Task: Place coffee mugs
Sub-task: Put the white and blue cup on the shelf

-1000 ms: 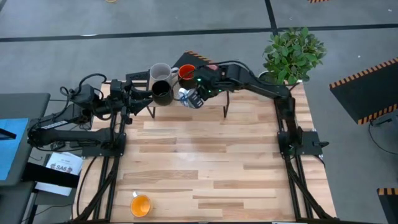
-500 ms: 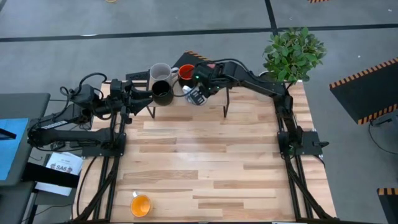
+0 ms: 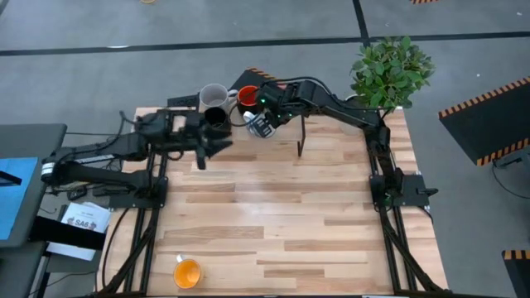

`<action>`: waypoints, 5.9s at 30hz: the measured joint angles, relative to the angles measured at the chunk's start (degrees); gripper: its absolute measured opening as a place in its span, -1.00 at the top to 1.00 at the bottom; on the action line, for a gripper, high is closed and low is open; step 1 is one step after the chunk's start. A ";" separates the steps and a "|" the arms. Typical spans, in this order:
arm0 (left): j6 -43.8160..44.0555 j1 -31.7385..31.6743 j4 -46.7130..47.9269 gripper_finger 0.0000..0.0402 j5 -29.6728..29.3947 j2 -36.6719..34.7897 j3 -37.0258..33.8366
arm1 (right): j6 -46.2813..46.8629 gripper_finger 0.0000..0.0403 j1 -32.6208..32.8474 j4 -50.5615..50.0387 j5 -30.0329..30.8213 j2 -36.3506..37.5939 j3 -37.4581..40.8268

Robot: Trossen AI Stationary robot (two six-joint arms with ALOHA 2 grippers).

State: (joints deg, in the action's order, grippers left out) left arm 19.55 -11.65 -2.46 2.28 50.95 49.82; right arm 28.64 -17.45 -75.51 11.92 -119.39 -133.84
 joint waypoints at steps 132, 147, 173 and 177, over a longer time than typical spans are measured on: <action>-33.42 4.27 -13.42 1.00 -34.71 22.24 0.00 | 8.34 0.02 -2.74 5.67 -7.67 -1.33 -0.44; -31.13 5.39 -9.28 1.00 -33.95 9.72 0.00 | 5.14 0.03 -4.46 6.06 -7.72 2.08 -1.03; -8.31 20.08 -17.94 1.00 -23.87 -14.25 -16.46 | 0.73 0.87 13.08 40.67 3.73 22.73 49.27; -7.60 20.08 -18.10 1.00 -23.52 -14.30 -16.41 | 1.56 0.92 13.12 51.91 8.65 22.64 55.16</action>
State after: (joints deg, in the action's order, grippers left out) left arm 11.95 8.43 -20.57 -21.23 36.66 33.41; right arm 30.21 -4.33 -23.60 20.58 -96.75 -78.68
